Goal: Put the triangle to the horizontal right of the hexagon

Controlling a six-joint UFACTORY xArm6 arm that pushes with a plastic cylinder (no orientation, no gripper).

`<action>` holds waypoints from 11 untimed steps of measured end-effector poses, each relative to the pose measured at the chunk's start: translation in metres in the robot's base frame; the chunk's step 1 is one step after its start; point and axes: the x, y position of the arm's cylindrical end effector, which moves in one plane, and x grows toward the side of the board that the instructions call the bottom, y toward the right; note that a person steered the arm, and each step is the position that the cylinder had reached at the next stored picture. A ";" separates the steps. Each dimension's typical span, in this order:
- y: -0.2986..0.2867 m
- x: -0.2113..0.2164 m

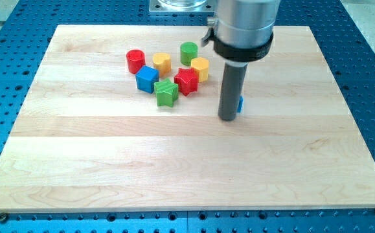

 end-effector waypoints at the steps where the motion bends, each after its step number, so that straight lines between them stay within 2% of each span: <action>1: 0.034 -0.041; 2: 0.043 -0.064; 3: 0.047 -0.067; 4: 0.089 -0.025; 5: 0.100 -0.019; 6: 0.088 -0.076; 7: 0.050 -0.120; 8: 0.032 -0.121; 9: 0.033 -0.116; 10: 0.061 -0.053; 11: 0.067 -0.010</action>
